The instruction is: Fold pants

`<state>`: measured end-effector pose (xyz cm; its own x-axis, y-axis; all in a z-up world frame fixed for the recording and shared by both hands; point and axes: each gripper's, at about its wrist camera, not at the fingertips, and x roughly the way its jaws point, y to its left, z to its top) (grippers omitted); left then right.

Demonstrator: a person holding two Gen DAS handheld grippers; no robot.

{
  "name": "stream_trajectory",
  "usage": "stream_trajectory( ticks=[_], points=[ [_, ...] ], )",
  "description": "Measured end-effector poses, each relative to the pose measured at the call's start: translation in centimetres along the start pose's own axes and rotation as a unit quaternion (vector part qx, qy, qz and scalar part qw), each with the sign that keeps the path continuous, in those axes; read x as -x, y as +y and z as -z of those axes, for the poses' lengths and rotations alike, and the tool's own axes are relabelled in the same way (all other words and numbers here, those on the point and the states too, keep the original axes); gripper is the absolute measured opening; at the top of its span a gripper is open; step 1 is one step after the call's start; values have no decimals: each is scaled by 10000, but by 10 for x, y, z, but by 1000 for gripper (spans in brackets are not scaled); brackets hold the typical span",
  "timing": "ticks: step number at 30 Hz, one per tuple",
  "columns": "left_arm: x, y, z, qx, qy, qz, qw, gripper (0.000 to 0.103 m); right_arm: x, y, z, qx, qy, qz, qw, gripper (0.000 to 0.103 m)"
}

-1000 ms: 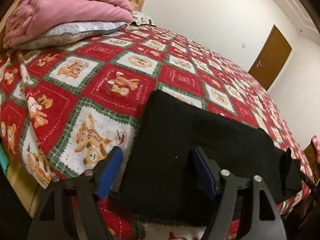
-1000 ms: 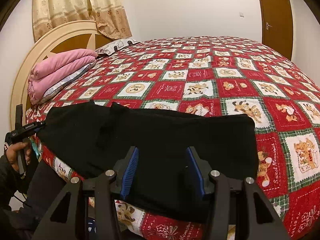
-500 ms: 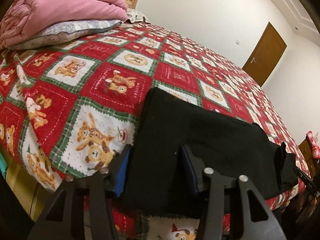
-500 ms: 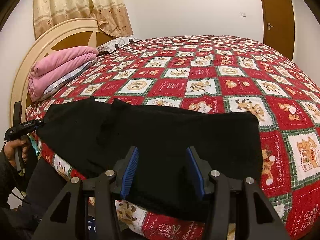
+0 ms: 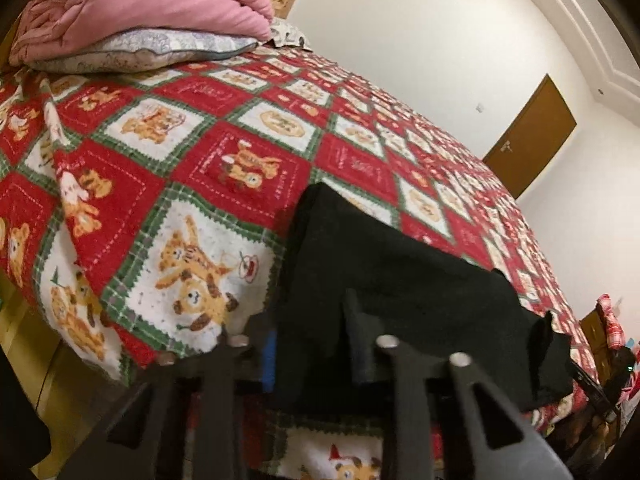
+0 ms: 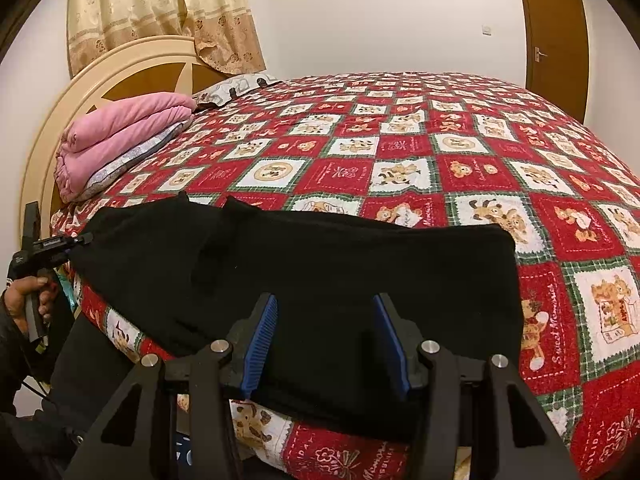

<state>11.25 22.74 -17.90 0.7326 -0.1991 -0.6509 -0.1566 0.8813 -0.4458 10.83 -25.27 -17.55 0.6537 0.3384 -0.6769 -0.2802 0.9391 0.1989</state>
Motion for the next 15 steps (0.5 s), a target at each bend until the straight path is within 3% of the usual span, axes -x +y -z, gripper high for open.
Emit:
stream_trajectory(
  ticks=[2, 7, 15],
  points=[
    [8, -4, -1, -40, -79, 13, 10000, 16, 0, -1, 0, -15, -9, 1, 10000, 52],
    [21, -12, -4, -27, -249, 102, 9996, 15, 1, 0, -1, 22, -20, 16, 10000, 52],
    [41, -28, -8, 27, -514, 587, 9969, 14, 1, -3, 0, -69, 8, 88, 9999, 52]
  ],
)
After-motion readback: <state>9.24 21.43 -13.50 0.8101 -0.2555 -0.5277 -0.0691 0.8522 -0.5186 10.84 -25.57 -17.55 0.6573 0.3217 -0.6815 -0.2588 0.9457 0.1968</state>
